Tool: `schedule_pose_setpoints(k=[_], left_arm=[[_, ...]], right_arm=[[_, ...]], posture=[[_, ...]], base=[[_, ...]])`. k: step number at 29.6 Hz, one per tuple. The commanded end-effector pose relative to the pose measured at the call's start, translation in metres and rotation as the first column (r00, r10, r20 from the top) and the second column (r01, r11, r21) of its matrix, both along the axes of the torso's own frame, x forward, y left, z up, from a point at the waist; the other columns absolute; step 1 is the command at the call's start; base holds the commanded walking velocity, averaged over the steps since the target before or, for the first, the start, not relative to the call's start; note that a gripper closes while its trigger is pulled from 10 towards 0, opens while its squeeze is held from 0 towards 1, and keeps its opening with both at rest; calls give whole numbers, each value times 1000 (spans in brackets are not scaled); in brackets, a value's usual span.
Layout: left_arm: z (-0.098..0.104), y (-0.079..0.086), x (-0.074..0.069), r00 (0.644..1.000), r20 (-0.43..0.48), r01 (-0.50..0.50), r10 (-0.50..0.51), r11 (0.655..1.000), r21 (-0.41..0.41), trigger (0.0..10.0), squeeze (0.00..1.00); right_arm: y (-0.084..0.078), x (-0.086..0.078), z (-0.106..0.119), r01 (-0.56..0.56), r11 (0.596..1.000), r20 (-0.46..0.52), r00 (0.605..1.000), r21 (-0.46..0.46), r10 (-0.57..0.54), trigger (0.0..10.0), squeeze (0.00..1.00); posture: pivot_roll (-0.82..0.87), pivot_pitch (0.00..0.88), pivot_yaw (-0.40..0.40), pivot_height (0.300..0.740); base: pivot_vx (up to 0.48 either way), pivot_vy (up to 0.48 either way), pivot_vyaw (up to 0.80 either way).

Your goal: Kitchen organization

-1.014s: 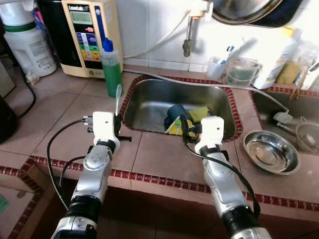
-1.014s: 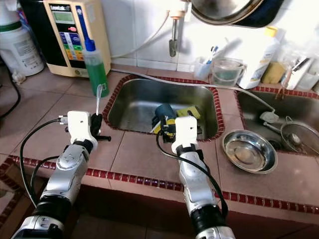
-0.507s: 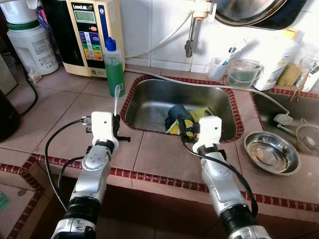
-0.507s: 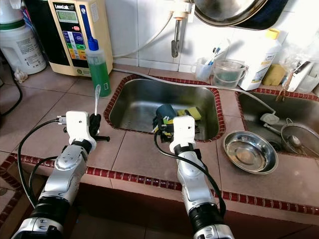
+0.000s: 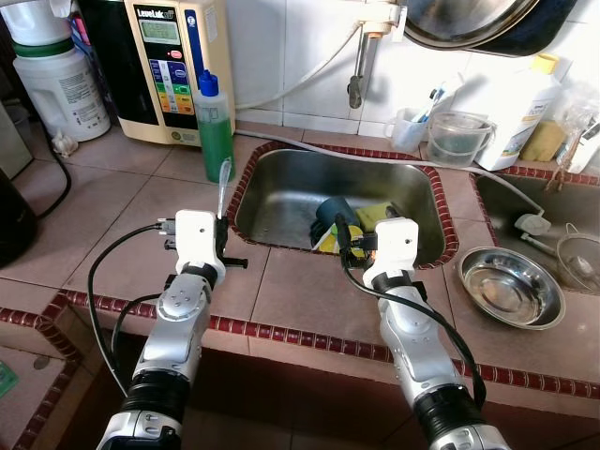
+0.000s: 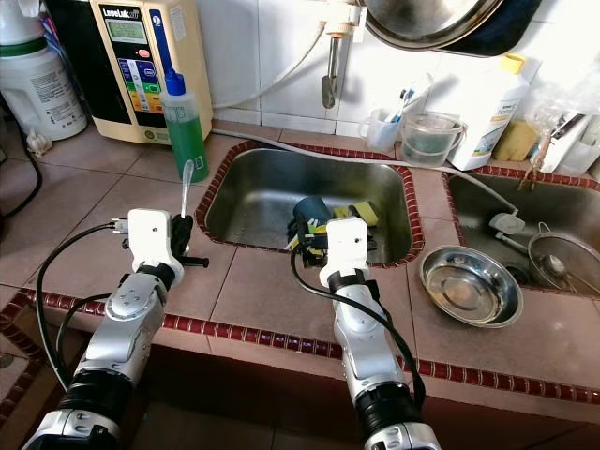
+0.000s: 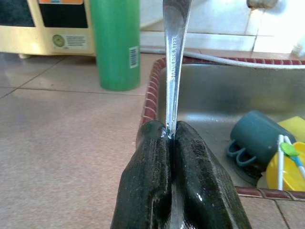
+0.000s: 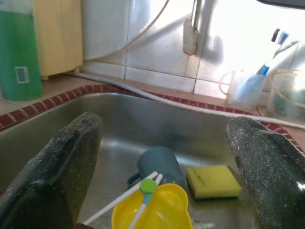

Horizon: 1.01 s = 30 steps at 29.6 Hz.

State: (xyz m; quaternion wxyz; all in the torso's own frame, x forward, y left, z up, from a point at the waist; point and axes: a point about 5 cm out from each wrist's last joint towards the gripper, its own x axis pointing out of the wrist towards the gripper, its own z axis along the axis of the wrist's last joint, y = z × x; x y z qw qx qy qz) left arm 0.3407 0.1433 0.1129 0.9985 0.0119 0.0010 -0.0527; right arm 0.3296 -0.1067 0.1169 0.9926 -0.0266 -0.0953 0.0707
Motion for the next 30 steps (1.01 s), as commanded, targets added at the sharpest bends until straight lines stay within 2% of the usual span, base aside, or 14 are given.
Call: schedule_pose_setpoints(k=[1, 13, 18, 25, 30], left_arm=[[0, -4, 2, 1000, -13, 24, -24, 1000, 7, 10000, 0], [5, -23, 9, 994, -6, 112, -112, 993, 43, 10000, 0], [3, -18, 5, 990, 6, 143, -144, 986, 80, 10000, 0], [2, -8, 7, 995, 5, 96, -97, 993, 75, 10000, 0], [2, -13, 7, 996, 11, 88, -89, 994, 60, 10000, 0]], right_arm=[[-8, -1, 2, 36, 999, 14, 999, 9, -36, 10000, 0], [-28, -12, -1, 132, 991, 28, 991, 17, -132, 10000, 0], [-28, -17, 1, 109, 994, 35, 993, 0, -109, 10000, 0], [-28, -18, -1, 96, 995, 28, 995, -11, -96, 10000, 0], [-25, -16, 2, 93, 996, 26, 995, -10, -92, 10000, 0]], posture=[[-137, 0, 34, 740], [-219, 0, 92, 740], [-223, 0, 85, 740], [-216, 0, 71, 740], [-216, 0, 64, 740]], base=[[0, 0, 0], [0, 0, 0], [0, 0, 0], [0, 0, 0], [0, 0, 0]])
